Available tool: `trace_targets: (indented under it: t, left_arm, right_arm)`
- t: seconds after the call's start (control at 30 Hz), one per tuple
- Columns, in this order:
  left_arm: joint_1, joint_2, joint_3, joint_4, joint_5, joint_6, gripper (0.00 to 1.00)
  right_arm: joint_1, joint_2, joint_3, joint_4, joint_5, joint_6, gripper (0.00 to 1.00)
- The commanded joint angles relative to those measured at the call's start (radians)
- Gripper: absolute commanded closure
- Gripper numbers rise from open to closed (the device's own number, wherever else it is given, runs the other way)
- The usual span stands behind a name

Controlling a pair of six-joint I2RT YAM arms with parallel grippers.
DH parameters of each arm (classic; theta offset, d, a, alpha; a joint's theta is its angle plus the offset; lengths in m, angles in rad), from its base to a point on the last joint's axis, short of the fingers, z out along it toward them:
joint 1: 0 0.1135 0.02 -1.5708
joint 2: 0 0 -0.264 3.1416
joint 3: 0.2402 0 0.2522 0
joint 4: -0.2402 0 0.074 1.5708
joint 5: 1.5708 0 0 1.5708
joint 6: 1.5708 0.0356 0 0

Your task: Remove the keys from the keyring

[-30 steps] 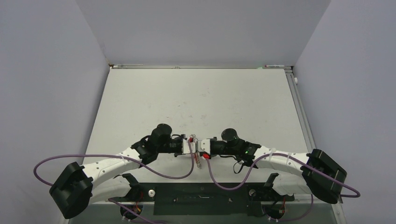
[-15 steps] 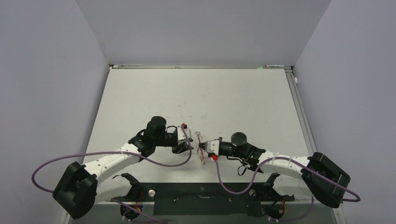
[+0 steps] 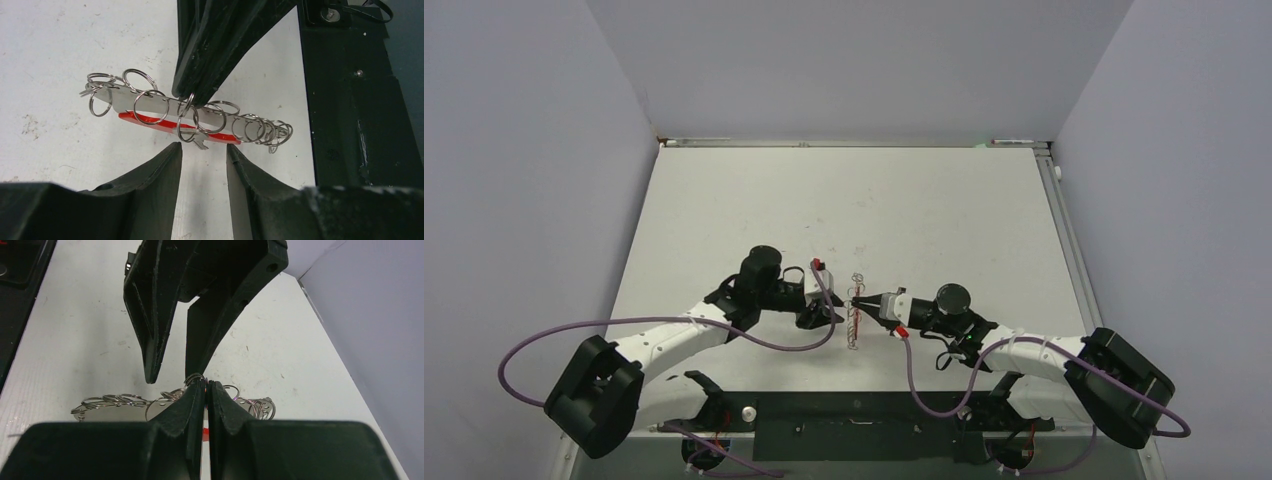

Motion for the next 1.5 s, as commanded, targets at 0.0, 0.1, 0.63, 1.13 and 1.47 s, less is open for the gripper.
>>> trace_targets:
  t: [0.0,0.1,0.63,1.13,1.47]
  left_arm:
    - [0.016,0.027,0.054,0.067,0.036,-0.053,0.66]
    - [0.031,0.045,0.068,0.070,0.049,-0.075,0.67]
    - [0.042,0.046,0.073,0.066,0.129,-0.063,0.70]
    - [0.044,0.123,0.118,0.095,0.184,-0.146,1.00]
    - [0.036,0.184,0.131,0.133,0.172,-0.184,1.00]
  right_arm:
    - [-0.007,-0.014,-0.019,0.153,-0.072,0.039,0.95]
    - [-0.008,-0.015,-0.027,0.162,-0.080,0.042,0.95]
    - [-0.008,-0.012,-0.037,0.176,-0.098,0.032,0.95]
    - [-0.008,-0.008,-0.052,0.240,-0.132,0.053,0.95]
    - [-0.009,0.030,-0.052,0.306,-0.118,0.083,0.95]
